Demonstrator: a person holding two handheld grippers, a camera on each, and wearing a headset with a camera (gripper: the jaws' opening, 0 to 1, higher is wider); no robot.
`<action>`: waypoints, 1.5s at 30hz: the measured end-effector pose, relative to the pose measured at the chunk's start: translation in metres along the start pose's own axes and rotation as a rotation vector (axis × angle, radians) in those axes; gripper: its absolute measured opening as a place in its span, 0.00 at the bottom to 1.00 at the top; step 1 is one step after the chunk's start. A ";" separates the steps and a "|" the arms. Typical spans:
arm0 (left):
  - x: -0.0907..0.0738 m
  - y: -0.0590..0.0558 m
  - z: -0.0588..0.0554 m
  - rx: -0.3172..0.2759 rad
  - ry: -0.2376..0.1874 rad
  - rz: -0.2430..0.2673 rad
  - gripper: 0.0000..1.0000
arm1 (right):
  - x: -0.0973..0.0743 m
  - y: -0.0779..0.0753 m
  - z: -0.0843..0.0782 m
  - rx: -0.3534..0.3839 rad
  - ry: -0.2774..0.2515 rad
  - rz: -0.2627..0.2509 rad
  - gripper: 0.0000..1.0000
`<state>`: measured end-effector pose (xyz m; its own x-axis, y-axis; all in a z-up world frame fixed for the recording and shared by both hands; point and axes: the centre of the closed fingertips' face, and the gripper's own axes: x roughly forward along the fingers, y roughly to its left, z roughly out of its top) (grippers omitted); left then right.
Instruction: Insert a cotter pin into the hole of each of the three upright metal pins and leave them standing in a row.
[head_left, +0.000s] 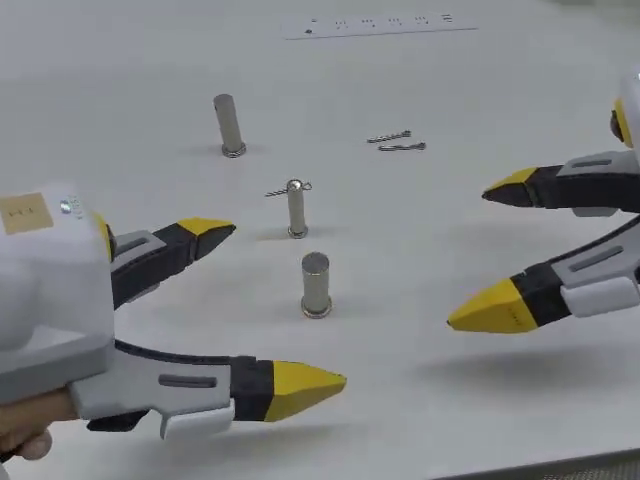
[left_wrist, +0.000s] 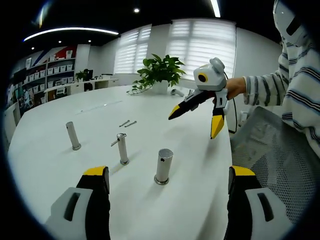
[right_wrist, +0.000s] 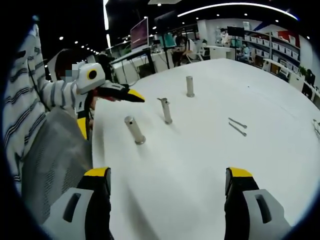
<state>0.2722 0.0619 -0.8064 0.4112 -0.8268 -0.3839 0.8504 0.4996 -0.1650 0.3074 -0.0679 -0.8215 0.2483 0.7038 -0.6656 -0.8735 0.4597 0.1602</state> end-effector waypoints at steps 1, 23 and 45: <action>-0.001 0.000 -0.001 -0.008 0.002 0.000 0.99 | -0.001 -0.005 0.001 -0.008 0.007 -0.004 0.96; -0.015 0.001 -0.017 -0.068 0.024 0.059 0.99 | 0.013 -0.074 0.022 -0.110 0.164 0.077 0.80; -0.015 -0.007 -0.030 -0.158 0.006 0.069 0.99 | 0.057 -0.131 0.039 -0.198 0.263 0.043 0.52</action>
<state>0.2498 0.0782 -0.8269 0.4644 -0.7881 -0.4041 0.7581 0.5896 -0.2786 0.4523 -0.0669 -0.8523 0.1154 0.5441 -0.8311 -0.9515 0.3007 0.0648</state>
